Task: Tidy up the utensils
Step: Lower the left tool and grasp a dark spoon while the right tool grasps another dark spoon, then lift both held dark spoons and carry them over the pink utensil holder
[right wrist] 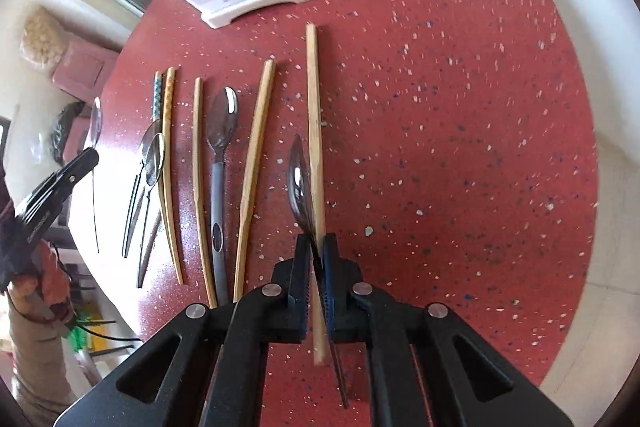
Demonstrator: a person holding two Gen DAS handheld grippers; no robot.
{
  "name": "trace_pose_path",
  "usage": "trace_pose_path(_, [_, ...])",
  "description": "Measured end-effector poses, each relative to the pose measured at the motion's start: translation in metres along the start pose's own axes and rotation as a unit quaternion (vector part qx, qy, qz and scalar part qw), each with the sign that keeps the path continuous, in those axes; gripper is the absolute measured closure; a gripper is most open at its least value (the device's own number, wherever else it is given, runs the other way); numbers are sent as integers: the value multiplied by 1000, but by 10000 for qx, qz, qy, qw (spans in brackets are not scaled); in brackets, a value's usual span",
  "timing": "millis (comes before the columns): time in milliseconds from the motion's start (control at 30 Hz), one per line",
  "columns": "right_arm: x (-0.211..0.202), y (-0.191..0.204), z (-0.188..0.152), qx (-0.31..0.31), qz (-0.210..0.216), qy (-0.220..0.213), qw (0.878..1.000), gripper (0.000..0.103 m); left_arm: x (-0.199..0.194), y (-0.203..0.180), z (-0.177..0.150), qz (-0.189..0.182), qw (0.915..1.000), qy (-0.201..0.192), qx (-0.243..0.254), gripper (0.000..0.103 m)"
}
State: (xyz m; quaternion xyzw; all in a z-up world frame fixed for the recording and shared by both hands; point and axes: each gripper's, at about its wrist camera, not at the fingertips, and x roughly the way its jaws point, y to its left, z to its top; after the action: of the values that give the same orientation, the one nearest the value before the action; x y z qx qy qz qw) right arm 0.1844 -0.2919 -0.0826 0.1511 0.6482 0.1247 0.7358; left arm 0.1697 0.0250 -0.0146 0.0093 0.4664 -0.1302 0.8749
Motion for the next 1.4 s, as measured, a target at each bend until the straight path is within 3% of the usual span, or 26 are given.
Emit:
trace_pose_path(133, [2,-25,6,255,259,-32,9993,95,-4,-3,-1,-44,10000,-55,-2,62])
trace_pose_path(333, [-5,-41,4,173,285,-71,9994,98,-13,-2,1,-164,9996,-181,-125,62])
trace_pose_path(500, [-26,-43,10,-58,356,-129,9993,98,-17,-10,9,-226,9993,-286,-90,62])
trace_pose_path(633, [-56,-46,22,-131,527,-455,9975,99,-22,-16,17,-389,9983,-407,-139,62])
trace_pose_path(767, [-64,-36,33,-729,75,-446,9963,99,-26,-24,27,-345,9979,-540,-20,62])
trace_pose_path(833, [-47,-18,26,-913,-19,-199,9956,93,-25,-25,29,-402,9976,-557,-76,62])
trace_pose_path(900, [-37,-14,22,-1103,-113,-38,9938,62,-25,-25,30,-442,9974,-566,-112,62])
trace_pose_path(967, [-29,-8,17,-1256,-266,-3,9917,59,-25,-26,29,-461,9973,-566,-121,62])
trace_pose_path(1167, [-16,-8,13,-1406,-526,204,9885,62,-22,-25,23,-520,9973,-504,-148,62])
trace_pose_path(1267, [-15,-4,8,-1561,-838,230,9839,72,-21,-24,22,-534,9971,-523,-167,62])
trace_pose_path(1333, [-14,2,5,-1749,-1219,205,9768,89,-20,-24,21,-539,9968,-546,-214,62])
trace_pose_path(1400, [-18,-3,6,-1730,-1205,205,9773,91,-21,-23,21,-545,9965,-577,-262,62])
